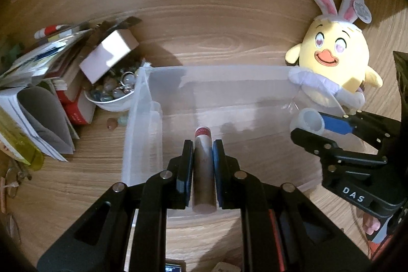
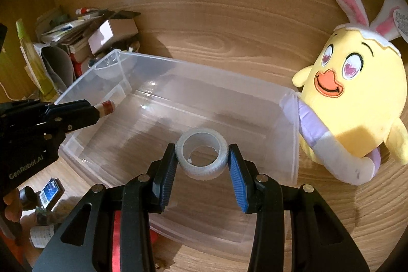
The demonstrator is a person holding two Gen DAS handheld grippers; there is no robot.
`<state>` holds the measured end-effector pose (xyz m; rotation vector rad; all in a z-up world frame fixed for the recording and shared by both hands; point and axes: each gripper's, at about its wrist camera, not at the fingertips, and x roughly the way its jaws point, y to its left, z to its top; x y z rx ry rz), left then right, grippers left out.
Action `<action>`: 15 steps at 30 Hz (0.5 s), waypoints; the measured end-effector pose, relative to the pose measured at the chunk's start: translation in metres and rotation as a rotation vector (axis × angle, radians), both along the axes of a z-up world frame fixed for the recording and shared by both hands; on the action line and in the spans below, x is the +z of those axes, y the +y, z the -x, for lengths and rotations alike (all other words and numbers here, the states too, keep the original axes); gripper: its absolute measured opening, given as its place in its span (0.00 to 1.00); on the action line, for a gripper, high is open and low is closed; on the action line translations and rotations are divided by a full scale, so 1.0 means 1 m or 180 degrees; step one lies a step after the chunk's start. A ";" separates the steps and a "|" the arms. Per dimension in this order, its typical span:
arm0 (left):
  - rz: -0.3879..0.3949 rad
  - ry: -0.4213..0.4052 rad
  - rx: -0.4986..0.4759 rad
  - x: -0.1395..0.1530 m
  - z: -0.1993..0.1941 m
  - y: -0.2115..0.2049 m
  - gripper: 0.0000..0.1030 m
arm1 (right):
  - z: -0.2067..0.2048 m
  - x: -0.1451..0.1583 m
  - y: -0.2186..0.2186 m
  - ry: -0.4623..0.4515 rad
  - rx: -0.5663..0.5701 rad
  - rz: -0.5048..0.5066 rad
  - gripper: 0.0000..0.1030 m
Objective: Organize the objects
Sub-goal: 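Carry both items over the clear bin and open both grippers to drop them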
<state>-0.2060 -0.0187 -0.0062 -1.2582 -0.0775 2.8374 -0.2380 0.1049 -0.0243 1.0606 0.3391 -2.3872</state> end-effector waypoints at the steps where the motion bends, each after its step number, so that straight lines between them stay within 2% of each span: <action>1: -0.0006 -0.0011 -0.0015 -0.001 0.001 0.001 0.14 | 0.001 -0.001 -0.001 -0.0012 -0.0001 -0.0010 0.36; 15: -0.0063 -0.0140 -0.0061 -0.011 0.007 0.005 0.14 | 0.003 -0.003 -0.002 -0.0075 -0.0009 -0.0006 0.36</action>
